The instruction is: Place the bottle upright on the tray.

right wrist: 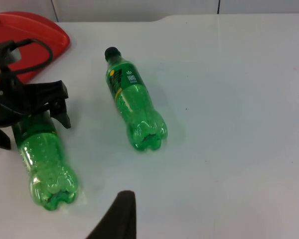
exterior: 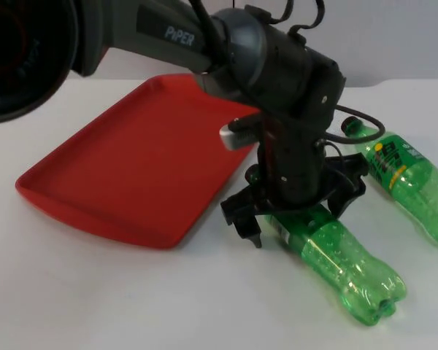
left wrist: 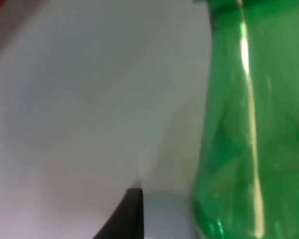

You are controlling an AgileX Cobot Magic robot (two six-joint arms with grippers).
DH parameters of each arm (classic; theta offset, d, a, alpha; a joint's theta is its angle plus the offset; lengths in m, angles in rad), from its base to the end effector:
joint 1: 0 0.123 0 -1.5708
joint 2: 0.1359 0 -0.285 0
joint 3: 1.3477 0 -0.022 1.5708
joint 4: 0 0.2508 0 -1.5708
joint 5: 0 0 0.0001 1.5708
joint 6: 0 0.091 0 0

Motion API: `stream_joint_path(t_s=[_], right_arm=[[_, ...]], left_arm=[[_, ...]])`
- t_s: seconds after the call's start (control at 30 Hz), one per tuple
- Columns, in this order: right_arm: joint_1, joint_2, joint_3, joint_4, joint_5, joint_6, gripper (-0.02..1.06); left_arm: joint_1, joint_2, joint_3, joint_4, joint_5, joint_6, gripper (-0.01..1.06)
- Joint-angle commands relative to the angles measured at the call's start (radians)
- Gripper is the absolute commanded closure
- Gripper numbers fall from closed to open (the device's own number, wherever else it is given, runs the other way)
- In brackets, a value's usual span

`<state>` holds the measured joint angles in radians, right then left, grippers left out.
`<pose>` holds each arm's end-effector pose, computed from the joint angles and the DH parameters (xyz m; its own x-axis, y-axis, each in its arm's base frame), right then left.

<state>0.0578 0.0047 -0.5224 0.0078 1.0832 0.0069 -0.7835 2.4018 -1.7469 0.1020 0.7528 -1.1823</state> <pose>-0.0077 0.0002 0.2817 -0.4601 -0.0161 -0.8877 -0.0590 0.9982 0.0125 0.3449 -0.3346 0.0806 -0.9253 -0.3381 -0.1721 -0.3047 0.9325 -0.1938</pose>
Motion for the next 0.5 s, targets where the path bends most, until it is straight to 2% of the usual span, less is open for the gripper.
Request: stream_joint_path(t_s=[0.0, 0.47], right_arm=[[-0.006, -0.005, 0.006, 0.003, -0.006, -0.001, 0.01], [-0.006, -0.005, 0.006, 0.003, -0.006, -0.001, 0.01]], left_arm=[[0.012, 0.002, -0.004, -0.012, 0.02, 0.02, 0.0], [0.016, 0.002, -0.004, -0.016, 0.015, 0.053, 0.02]])
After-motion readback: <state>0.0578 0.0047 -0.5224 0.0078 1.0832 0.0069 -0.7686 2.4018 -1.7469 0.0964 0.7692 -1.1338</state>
